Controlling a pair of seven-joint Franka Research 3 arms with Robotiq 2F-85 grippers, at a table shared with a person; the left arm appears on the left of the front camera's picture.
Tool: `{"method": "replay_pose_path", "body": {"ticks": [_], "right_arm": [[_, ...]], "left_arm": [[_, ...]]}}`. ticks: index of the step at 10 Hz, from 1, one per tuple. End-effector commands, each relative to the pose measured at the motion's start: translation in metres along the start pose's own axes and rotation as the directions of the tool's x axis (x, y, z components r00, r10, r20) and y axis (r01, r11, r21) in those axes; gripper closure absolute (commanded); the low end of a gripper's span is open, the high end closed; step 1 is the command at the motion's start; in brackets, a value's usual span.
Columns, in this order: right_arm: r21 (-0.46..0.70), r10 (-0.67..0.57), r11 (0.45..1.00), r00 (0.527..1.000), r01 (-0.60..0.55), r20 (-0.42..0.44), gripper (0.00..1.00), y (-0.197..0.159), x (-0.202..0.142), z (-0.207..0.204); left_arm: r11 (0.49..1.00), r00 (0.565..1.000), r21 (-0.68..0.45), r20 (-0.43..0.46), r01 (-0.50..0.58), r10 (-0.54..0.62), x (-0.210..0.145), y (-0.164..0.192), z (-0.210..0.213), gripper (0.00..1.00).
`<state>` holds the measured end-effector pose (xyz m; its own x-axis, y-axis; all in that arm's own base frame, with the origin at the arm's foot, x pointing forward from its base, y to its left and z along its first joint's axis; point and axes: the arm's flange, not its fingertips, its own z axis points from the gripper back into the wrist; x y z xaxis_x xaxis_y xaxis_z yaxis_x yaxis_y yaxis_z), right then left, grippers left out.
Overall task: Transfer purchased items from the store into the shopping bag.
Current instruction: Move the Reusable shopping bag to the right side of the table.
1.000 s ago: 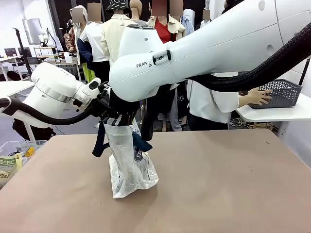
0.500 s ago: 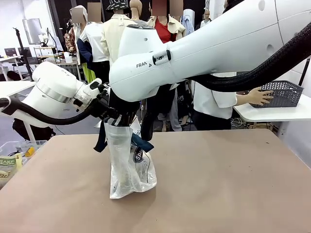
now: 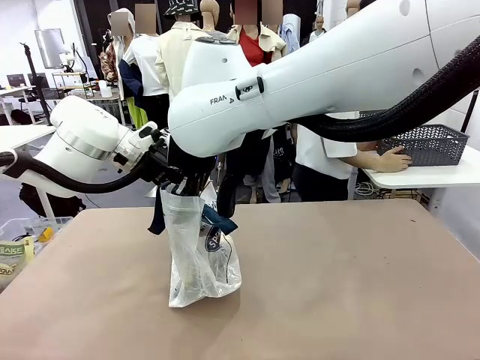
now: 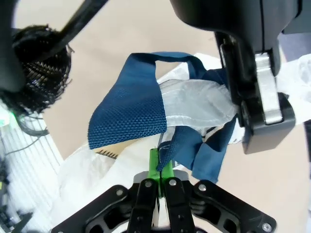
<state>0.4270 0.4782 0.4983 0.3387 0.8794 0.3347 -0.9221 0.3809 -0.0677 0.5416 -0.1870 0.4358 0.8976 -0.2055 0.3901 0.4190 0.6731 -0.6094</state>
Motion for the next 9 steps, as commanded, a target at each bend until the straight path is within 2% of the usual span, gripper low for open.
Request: {"method": "replay_pose_path", "body": {"ticks": [1, 6, 9], "right_arm": [[-0.044, -0.032, 0.999, 0.999, 0.032, 0.005, 1.00, 0.010, -0.005, 0.003], [-0.073, -0.093, 0.993, 0.996, 0.094, 0.008, 0.02, 0.010, -0.016, 0.021], [-0.118, -0.148, 0.981, 0.988, 0.152, 0.037, 0.00, 0.005, -0.038, 0.050]], "left_arm": [[1.000, 1.000, 0.019, -0.012, -0.019, 0.020, 0.001, -0.004, -0.006, 1.00], [1.000, 1.000, 0.015, -0.001, -0.018, 0.018, 0.002, -0.005, -0.005, 1.00], [1.000, 1.000, -0.018, -0.010, -0.010, 0.010, 0.002, -0.004, -0.001, 1.00]]}}
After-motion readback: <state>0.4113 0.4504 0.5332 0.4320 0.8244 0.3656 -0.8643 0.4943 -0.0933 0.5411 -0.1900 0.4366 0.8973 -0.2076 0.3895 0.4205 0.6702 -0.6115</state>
